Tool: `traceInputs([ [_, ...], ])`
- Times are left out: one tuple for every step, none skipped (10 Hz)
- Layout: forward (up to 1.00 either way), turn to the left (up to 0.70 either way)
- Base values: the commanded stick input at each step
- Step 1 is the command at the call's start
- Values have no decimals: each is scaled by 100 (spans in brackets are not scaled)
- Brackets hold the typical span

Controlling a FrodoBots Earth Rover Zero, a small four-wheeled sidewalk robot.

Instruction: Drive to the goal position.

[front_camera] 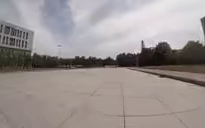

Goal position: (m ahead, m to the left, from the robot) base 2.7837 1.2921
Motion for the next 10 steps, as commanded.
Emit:
traceInputs([
  [70, 0],
  [70, 0],
  [70, 0],
  [70, 0],
  [70, 0],
  [70, 0],
  [70, 0],
  [70, 0],
  [70, 0],
  [70, 0],
])
